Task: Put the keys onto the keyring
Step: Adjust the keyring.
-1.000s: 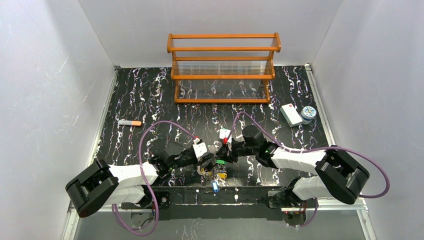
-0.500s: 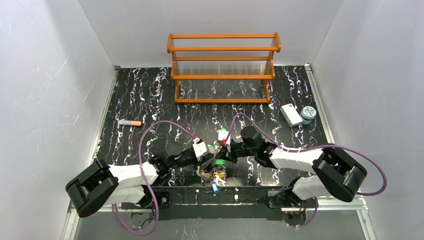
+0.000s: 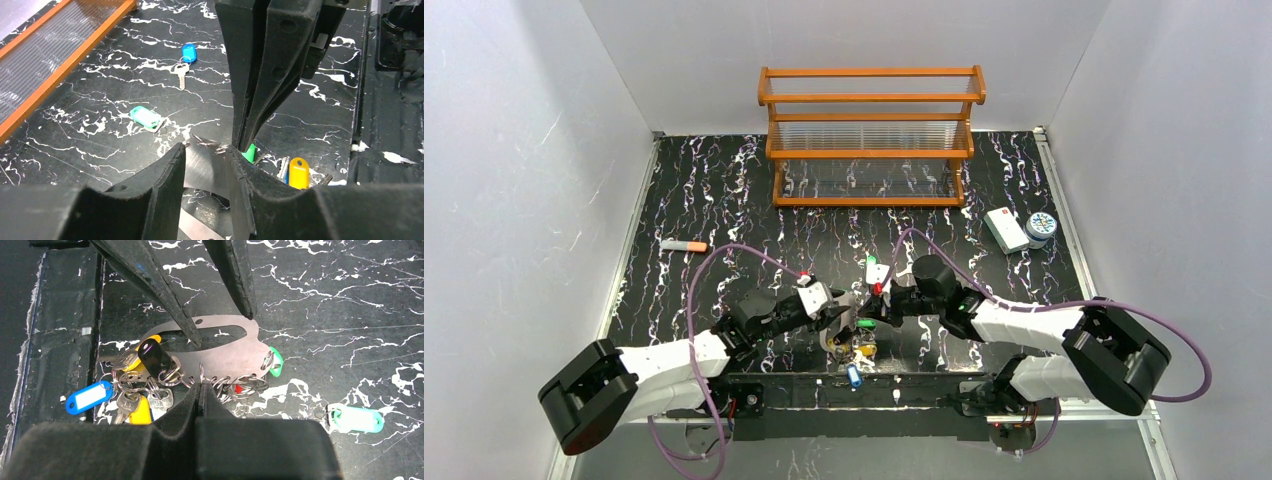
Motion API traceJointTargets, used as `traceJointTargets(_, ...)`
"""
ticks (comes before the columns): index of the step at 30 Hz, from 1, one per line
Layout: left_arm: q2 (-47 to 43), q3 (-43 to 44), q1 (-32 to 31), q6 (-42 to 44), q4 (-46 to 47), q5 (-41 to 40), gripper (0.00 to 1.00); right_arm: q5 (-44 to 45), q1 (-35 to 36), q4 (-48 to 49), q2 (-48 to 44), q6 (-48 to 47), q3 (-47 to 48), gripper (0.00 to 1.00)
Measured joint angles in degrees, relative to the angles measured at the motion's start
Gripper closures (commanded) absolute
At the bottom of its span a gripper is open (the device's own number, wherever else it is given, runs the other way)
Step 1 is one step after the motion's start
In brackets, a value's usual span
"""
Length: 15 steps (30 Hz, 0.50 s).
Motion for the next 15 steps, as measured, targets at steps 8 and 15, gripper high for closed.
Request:
traceJointTargets(8,-3.56,-2.80,0.00,4.04,-0.83,1.84,0.66,-1.31,0.00,0.04,-2.97,-0.61,-1.09,0.99)
traceJointTargets(15,-1.11,-2.99,0.00,5.55,-1.16,5.77,0.71,-2.69,0.00,0.26,-3.58,-0.57,-1.09,0.99)
